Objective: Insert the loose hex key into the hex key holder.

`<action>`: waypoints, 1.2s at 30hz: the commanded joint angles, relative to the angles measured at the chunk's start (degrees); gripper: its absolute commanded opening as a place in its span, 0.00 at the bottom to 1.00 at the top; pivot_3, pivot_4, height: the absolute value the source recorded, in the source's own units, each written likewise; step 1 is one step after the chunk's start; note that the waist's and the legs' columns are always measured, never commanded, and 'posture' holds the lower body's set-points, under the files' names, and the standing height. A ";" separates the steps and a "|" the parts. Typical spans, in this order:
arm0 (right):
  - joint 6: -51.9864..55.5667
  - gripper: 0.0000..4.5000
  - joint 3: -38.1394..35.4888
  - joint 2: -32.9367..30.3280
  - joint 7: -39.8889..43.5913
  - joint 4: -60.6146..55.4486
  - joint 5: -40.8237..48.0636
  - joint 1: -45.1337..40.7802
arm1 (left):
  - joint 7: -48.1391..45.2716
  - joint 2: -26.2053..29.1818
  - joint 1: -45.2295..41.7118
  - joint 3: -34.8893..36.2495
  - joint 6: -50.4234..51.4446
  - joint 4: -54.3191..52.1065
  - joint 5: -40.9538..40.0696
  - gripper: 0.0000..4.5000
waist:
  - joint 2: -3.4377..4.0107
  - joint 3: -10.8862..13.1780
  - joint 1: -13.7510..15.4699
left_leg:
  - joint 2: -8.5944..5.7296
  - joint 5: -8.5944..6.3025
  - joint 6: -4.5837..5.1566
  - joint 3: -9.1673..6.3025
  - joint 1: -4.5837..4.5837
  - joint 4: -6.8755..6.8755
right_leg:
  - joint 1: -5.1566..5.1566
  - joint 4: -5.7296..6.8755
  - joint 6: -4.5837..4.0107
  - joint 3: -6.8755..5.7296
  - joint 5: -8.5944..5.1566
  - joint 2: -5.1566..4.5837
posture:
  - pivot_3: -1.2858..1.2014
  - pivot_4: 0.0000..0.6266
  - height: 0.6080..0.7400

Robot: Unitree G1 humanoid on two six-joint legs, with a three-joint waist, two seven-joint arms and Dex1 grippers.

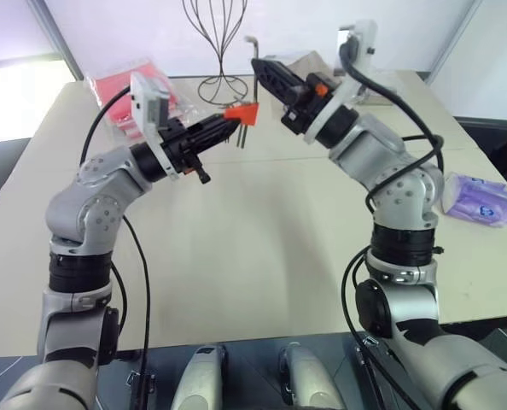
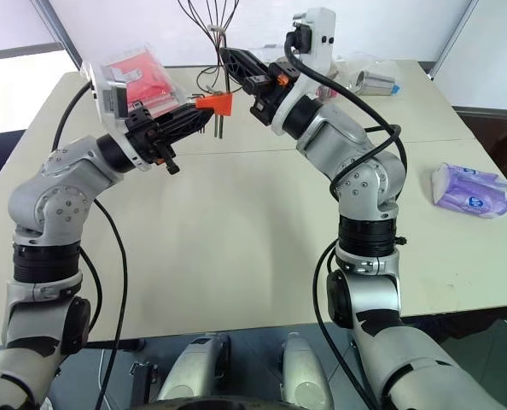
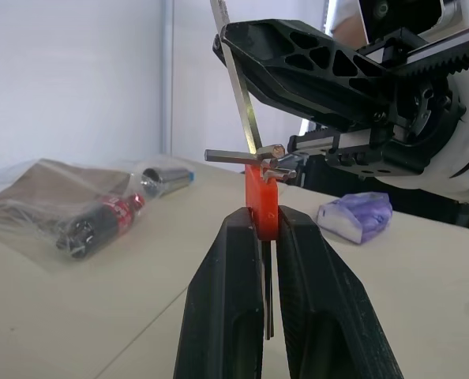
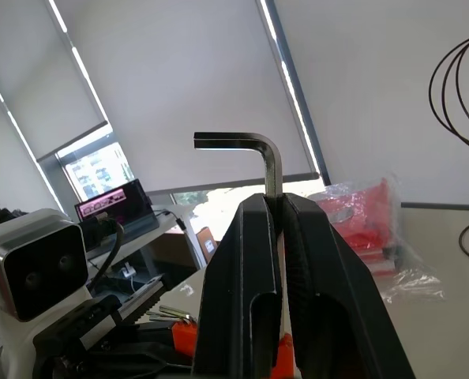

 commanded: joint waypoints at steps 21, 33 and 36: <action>-1.75 0.00 -0.42 0.69 0.28 -2.14 0.70 -2.49 | 1.19 -0.93 -2.19 2.59 -0.89 -1.85 -1.37 0.00 | 0.00 0.00 0.00 | 0.00 0.00 0.00 0.00 0.00 -0.01 | 0.00 -0.01 0.00 0.00 0.00 0.01 | 0.52 0.24 1.00; -0.77 0.00 -1.09 1.15 -0.35 -2.46 2.17 -3.13 | 1.54 -1.12 -2.67 2.71 -1.43 -1.53 -1.13 0.00 | 0.00 0.00 0.00 | 0.00 0.00 0.00 0.00 -0.01 -0.01 | -0.01 -0.01 0.00 0.00 0.00 0.01 | 0.52 0.24 1.00; -0.50 0.00 -1.11 0.99 -0.28 -2.55 2.41 -3.05 | 1.58 -1.16 -2.76 2.75 -1.58 -1.38 -1.05 0.00 | 0.00 0.00 0.00 | 0.00 0.00 0.00 0.00 -0.01 -0.01 | -0.01 -0.02 0.00 0.00 0.00 0.01 | 0.52 0.24 1.00</action>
